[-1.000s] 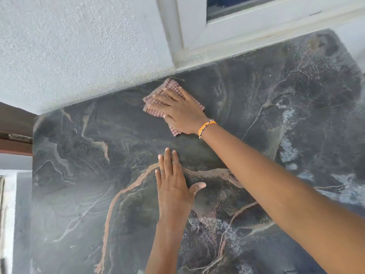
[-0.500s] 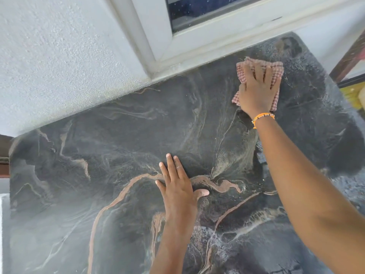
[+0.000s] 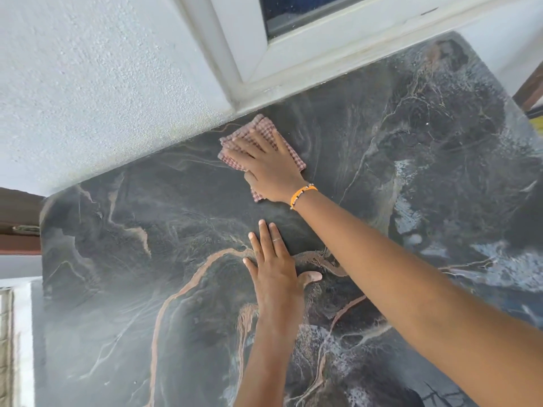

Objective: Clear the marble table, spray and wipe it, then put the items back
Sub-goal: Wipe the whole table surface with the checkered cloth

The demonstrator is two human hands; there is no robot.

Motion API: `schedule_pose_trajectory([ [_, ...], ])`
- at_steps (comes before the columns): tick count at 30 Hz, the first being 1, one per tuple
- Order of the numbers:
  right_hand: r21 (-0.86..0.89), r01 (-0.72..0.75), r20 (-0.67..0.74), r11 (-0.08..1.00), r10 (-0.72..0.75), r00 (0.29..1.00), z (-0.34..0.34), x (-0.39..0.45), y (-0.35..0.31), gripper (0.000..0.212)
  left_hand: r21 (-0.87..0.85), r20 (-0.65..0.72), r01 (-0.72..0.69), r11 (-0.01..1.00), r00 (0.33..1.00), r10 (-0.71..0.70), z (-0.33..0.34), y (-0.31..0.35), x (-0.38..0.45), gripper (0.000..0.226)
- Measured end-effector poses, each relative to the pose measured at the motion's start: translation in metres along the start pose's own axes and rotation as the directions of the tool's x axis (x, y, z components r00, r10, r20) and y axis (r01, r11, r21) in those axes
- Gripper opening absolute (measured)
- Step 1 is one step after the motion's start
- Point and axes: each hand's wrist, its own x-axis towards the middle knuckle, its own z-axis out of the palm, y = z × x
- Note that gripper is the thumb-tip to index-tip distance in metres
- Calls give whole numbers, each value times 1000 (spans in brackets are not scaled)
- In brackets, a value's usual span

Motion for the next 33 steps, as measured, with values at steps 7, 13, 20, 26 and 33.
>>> schedule_pose_trajectory([
  [7,32,-286,-79,958,287,955,-23,-69,100,57,-32,-37,-48,998,998,47,7,-6,-2,113],
  [13,127,-690,-195,713,700,687,-29,-142,148,56,-150,-78,-87,985,994,76,8,-12,-6,112],
  [20,112,-634,-133,765,644,753,-6,-124,49,59,-249,-130,-111,962,988,81,16,-33,-38,118],
  [26,54,-189,13,980,189,982,19,-102,-82,61,-216,-118,-19,976,993,-6,28,-65,-81,121],
  [33,-3,171,125,985,-169,978,23,-158,-84,58,-196,-104,-89,977,992,70,49,-73,-118,118],
])
